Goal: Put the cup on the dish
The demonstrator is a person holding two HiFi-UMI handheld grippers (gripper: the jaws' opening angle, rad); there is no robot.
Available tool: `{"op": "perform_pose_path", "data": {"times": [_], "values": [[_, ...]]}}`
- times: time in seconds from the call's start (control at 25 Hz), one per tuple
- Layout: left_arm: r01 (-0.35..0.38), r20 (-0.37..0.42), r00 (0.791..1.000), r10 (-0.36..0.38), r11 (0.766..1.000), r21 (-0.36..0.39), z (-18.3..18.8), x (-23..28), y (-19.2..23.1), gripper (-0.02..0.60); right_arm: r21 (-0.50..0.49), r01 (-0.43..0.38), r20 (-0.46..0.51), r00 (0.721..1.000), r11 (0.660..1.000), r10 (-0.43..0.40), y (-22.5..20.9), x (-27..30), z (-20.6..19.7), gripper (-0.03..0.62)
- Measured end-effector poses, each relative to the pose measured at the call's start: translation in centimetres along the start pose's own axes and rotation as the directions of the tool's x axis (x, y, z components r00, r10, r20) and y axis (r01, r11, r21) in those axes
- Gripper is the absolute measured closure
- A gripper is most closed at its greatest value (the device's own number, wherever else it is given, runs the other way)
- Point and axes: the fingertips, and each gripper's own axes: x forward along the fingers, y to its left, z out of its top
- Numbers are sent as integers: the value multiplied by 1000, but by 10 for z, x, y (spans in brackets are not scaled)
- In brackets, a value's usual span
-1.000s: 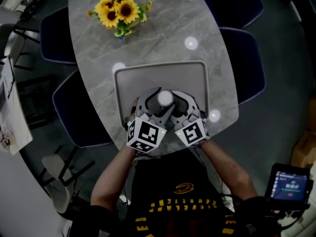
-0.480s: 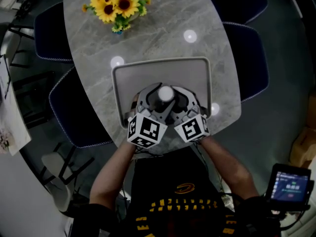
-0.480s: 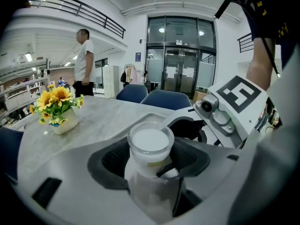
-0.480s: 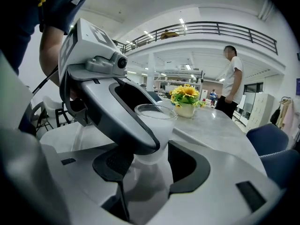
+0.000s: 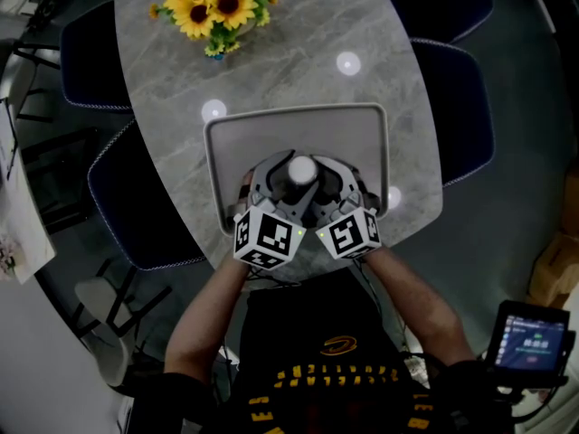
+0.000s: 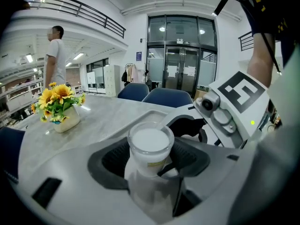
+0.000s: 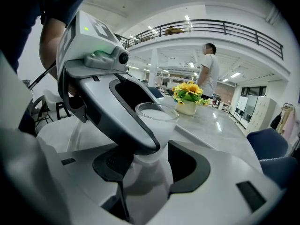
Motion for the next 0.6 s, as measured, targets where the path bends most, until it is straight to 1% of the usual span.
{"op": "perform_pose_path", "data": {"times": [0.2, 0.6], "values": [[-3, -5, 1000, 3, 1000, -1, -3, 0, 0, 314, -10, -19, -16, 1000, 1000, 19, 3, 2, -2, 361], [-9, 8, 1000, 9, 1000, -6, -9, 2, 0, 314, -25, -29, -43, 999, 999, 28, 5, 6, -5, 361]]}}
